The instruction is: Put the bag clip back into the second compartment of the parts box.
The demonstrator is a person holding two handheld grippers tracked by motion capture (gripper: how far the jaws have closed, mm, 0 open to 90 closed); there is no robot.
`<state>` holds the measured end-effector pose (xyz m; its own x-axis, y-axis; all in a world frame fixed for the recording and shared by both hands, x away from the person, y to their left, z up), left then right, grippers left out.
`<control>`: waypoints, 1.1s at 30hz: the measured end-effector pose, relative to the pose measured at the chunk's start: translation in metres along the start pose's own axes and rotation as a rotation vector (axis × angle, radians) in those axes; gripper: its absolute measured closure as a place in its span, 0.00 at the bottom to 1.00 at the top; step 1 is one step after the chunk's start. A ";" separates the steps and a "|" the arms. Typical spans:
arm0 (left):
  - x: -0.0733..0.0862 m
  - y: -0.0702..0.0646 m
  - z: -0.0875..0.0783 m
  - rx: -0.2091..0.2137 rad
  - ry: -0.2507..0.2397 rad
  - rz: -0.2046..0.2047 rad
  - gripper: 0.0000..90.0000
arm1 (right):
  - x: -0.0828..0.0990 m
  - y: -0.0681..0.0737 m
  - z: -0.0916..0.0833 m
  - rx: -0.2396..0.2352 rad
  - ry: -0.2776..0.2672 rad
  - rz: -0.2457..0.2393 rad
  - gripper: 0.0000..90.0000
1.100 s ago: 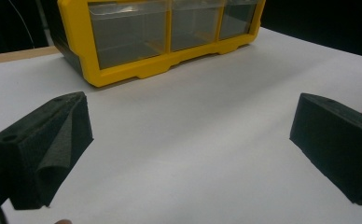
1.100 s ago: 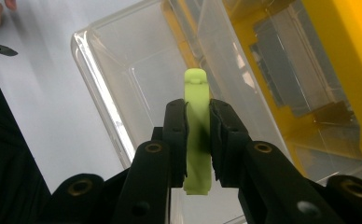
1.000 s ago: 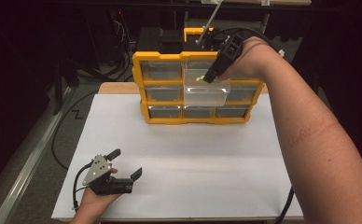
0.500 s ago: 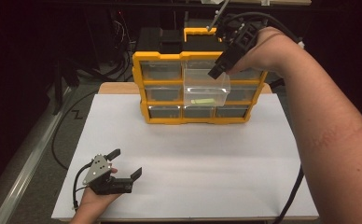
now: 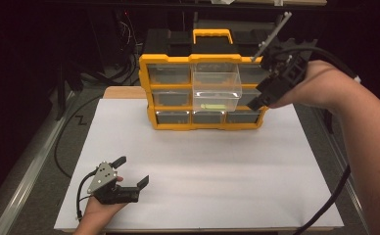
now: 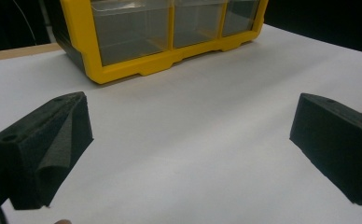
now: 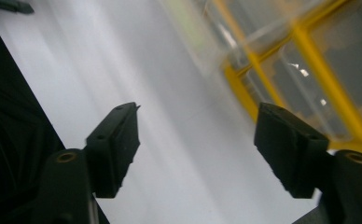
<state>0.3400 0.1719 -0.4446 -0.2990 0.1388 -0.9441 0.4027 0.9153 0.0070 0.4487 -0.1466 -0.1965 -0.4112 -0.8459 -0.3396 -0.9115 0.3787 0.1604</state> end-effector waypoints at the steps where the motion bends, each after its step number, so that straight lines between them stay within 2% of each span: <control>1: 0.000 0.000 0.000 -0.001 0.001 0.001 0.01 | 0.008 0.000 0.005 0.002 0.002 0.006 0.32; 9: 0.001 0.001 0.001 -0.010 0.005 -0.002 0.01 | 0.056 0.000 0.056 -0.017 0.024 0.037 0.17; 12: 0.001 0.001 0.001 -0.012 0.007 -0.004 0.01 | 0.075 -0.003 0.084 -0.028 0.033 0.050 0.14; 13: 0.001 0.001 0.001 -0.012 0.006 -0.006 0.01 | 0.084 -0.004 0.098 -0.028 0.043 0.056 0.10; 14: 0.001 0.001 0.001 -0.013 0.006 -0.005 0.01 | 0.087 -0.005 0.103 -0.025 0.049 0.058 0.07; 17: 0.002 0.002 0.001 -0.013 0.013 0.004 0.01 | 0.105 -0.009 0.134 -0.027 0.077 0.086 0.00; 22: 0.003 0.001 0.001 -0.013 0.016 0.005 0.01 | 0.134 -0.014 0.186 -0.044 0.119 0.128 0.00; 25: 0.004 0.001 0.001 -0.012 0.020 0.008 0.01 | 0.147 -0.017 0.213 -0.050 0.117 0.150 0.00; 26: 0.004 0.001 0.001 -0.013 0.024 0.007 0.01 | 0.148 -0.018 0.216 -0.050 0.113 0.152 0.00; 28: 0.004 0.002 0.001 -0.015 0.024 0.005 0.01 | 0.153 -0.019 0.232 -0.048 0.058 0.171 0.00; 30: 0.005 0.002 0.001 -0.015 0.025 0.006 0.01 | 0.154 -0.020 0.236 -0.046 0.011 0.178 0.00; 31: 0.005 0.002 0.001 -0.014 0.025 0.004 0.01 | 0.153 -0.022 0.240 -0.040 -0.056 0.174 0.00; 33: 0.005 0.003 0.001 -0.015 0.025 -0.001 0.01 | 0.152 -0.021 0.244 -0.031 -0.145 0.173 0.00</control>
<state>0.3409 0.1751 -0.4494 -0.3210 0.1469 -0.9356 0.3891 0.9211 0.0112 0.4038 -0.1919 -0.4774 -0.5603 -0.7054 -0.4341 -0.8275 0.4999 0.2558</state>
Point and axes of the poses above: each handheld gripper's, and its own axes: z roughly forward along the jaws, x roughly out of its underside, y roughly to its left, the point moved 9 cm from there along z, roughly forward along the jaws, and after that the axes turned 15 degrees about -x, right-handed, at the moved point
